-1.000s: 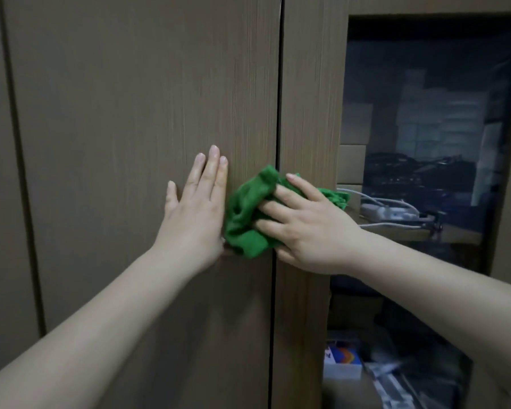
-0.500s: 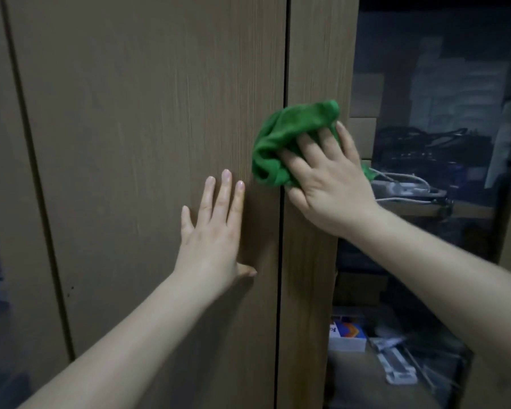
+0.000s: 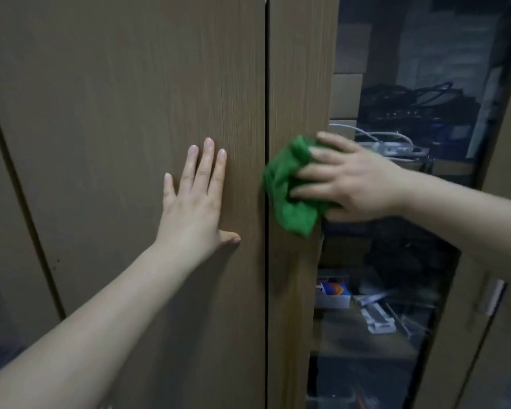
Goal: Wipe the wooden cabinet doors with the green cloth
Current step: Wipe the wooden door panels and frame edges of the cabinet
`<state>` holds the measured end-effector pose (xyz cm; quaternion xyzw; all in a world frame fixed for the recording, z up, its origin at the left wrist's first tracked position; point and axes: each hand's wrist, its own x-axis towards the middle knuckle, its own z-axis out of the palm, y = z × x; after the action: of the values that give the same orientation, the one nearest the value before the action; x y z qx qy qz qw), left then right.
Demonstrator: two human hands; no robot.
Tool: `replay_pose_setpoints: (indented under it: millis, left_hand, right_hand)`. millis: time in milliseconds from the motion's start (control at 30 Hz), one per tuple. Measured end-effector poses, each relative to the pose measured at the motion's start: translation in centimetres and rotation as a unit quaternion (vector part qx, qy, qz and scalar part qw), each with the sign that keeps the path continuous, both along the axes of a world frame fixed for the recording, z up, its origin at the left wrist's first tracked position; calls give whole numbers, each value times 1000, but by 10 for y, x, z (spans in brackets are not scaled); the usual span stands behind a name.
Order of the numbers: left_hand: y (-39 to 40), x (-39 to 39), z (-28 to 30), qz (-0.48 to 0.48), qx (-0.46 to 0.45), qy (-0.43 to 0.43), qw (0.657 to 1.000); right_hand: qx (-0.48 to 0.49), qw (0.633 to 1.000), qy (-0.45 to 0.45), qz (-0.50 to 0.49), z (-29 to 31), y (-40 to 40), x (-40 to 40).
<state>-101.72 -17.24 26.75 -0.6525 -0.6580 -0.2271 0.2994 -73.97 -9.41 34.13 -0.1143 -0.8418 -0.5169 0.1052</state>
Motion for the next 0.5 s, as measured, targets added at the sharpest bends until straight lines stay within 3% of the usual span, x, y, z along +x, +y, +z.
replay_pose_setpoints:
  millis: [133, 200, 500]
  left_hand:
    - [-4, -3, -14, 17, -10, 10, 1000]
    - [-3, -3, -19, 31, -8, 26, 999]
    - [2, -18, -26, 12, -2, 58, 998]
  right_hand:
    - [-6, 964, 263, -48, 11, -14, -63]
    - [-18, 945, 318, -69, -2, -20, -93]
    - [0, 955, 284, -83, -72, -18, -126]
